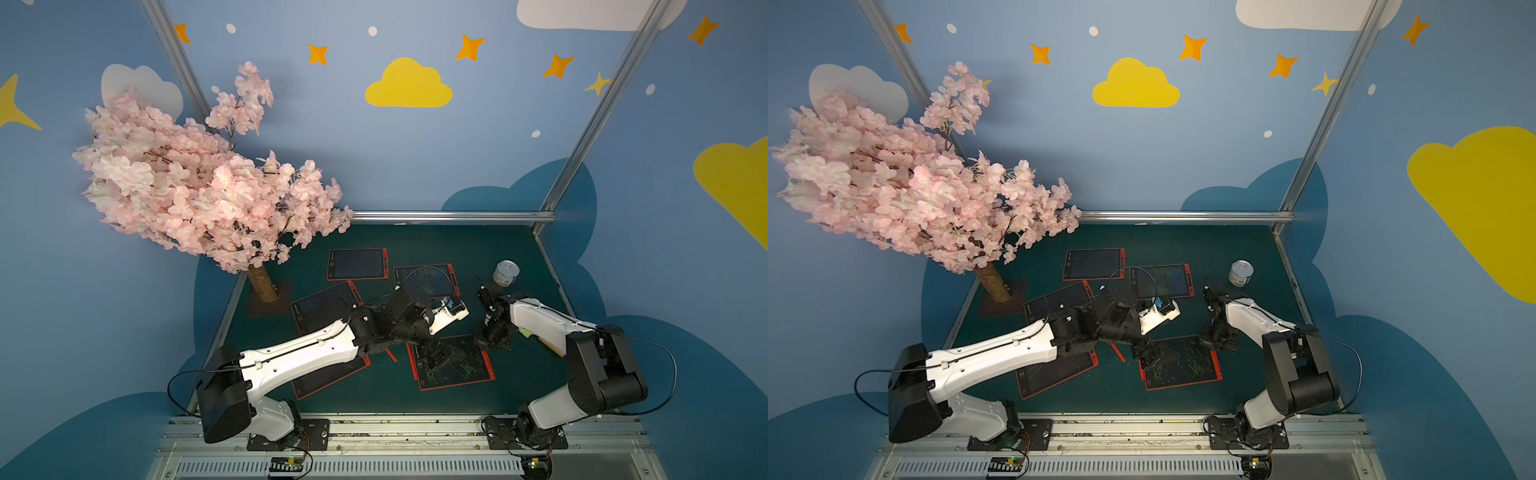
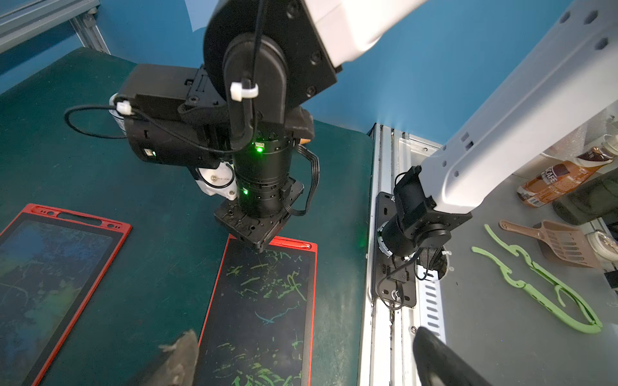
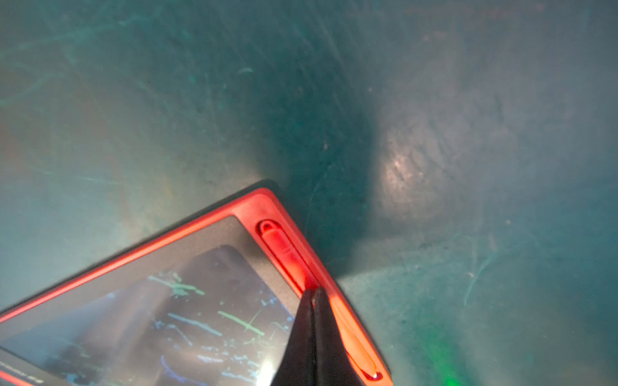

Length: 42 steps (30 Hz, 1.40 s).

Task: Place the stylus back onto the writing tablet
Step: Place the stylus on the writing tablet.

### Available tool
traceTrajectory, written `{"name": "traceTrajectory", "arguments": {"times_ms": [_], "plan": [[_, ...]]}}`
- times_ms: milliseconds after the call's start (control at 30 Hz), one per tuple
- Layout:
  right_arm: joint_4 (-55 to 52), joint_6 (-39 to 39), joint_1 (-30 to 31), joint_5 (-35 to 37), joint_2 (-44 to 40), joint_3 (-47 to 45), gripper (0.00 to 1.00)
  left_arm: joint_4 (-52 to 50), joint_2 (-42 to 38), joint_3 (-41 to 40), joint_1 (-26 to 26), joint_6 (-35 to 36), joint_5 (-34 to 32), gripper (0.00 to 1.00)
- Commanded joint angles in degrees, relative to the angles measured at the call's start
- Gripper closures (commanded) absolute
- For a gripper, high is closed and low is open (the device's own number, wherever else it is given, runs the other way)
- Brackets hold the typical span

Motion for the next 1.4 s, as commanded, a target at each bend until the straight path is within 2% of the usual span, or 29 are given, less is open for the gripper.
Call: {"name": "traceTrajectory", "arguments": {"times_ms": [0,300,467,600,700,1067,1200,1367], "plan": [[-0.5,0.8,1.0,3.3,3.7,-0.5,1.00,-0.3,-1.3,0.2,-0.2,0.6,-0.1,0.01],[0.9,0.4,1.6,3.0,0.8,-1.7,1.00,-0.2,-1.5,0.1,-0.2,0.5,-0.9,0.01],[1.9,0.4,1.6,2.7,-3.9,-2.7,0.89,-0.5,-1.1,0.3,-0.2,-0.1,-1.6,0.01],[3.0,-0.6,2.3,1.5,-9.2,-2.7,0.81,-0.1,-0.4,0.1,0.0,-1.3,-6.7,0.01],[4.1,-2.8,2.6,-0.1,-14.9,-3.5,0.67,-2.0,0.3,0.8,0.2,-4.4,-9.4,0.01],[6.7,-8.2,2.6,-8.2,-33.6,-6.0,0.04,-9.7,0.6,-3.1,0.2,-30.2,-21.6,0.01],[8.2,-10.0,2.3,-6.4,-39.4,-6.7,0.03,-12.1,-0.3,-6.1,0.2,-39.9,-22.4,0.01],[9.8,-7.4,2.2,-5.3,-43.9,-7.5,0.03,-16.9,0.3,-8.6,0.1,-52.5,-23.6,0.00]]}}
